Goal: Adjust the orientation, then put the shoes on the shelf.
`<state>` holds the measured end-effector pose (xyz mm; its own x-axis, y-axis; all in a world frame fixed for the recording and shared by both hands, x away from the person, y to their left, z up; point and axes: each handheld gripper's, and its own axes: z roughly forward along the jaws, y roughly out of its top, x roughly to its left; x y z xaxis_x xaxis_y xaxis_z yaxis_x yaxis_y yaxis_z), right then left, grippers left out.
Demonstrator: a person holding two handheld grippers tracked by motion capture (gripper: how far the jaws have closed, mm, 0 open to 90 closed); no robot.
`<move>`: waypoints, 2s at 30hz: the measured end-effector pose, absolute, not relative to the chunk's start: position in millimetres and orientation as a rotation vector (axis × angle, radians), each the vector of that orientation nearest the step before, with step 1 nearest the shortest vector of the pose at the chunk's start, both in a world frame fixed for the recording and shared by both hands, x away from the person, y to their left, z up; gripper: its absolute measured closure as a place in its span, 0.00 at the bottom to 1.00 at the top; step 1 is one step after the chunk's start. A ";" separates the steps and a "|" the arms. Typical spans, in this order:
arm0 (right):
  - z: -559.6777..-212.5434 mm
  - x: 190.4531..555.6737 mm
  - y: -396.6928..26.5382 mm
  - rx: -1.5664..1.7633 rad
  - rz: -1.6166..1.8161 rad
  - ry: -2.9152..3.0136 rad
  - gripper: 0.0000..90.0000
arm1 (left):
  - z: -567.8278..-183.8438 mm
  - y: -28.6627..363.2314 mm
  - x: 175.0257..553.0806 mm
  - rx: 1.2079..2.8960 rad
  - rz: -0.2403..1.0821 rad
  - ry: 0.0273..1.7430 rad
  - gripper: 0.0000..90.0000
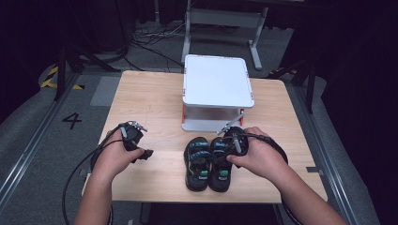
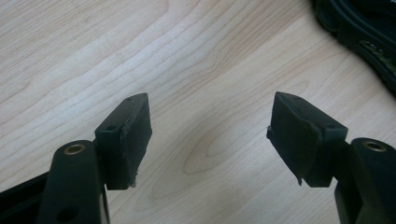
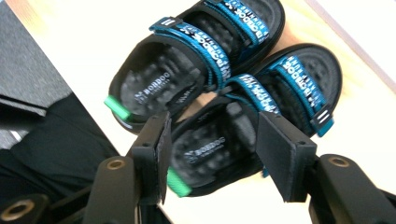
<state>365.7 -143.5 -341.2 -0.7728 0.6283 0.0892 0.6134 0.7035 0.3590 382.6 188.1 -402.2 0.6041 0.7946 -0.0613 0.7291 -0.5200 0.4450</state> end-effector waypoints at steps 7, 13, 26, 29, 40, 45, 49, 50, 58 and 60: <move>-343.7 359.3 -130.8 1.154 0.493 2.847 0.52 | -405.3 182.2 382.0 2.424 0.201 1.210 0.34; -346.6 358.5 -127.7 1.268 0.478 2.808 0.51 | -408.7 188.2 374.8 2.426 0.195 1.230 0.34; -358.5 355.0 -105.1 1.483 0.372 2.762 0.47 | -406.6 196.1 366.7 2.404 0.205 1.232 0.34; -364.1 358.5 -99.2 1.533 0.349 2.730 0.47 | -405.9 194.4 366.8 2.406 0.201 1.224 0.34; -396.0 367.4 -95.2 1.638 0.271 2.725 0.50 | -408.2 190.6 368.6 2.421 0.192 1.210 0.34; -396.9 370.6 -94.4 1.523 0.207 2.759 0.72 | -410.7 188.6 369.5 2.428 0.186 1.213 0.34; -396.8 372.1 -93.1 1.509 0.181 2.770 0.77 | -411.0 188.7 369.8 2.433 0.188 1.209 0.34; -397.0 372.9 -91.0 1.496 0.156 2.772 0.79 | -410.9 188.8 369.5 2.428 0.185 1.212 0.34; -397.1 375.5 -93.5 1.521 0.151 2.747 0.91 | -407.1 189.1 369.2 2.406 0.212 1.194 0.35; -395.6 377.4 -97.3 1.535 0.183 2.733 0.92 | -407.9 188.8 369.6 2.409 0.215 1.194 0.35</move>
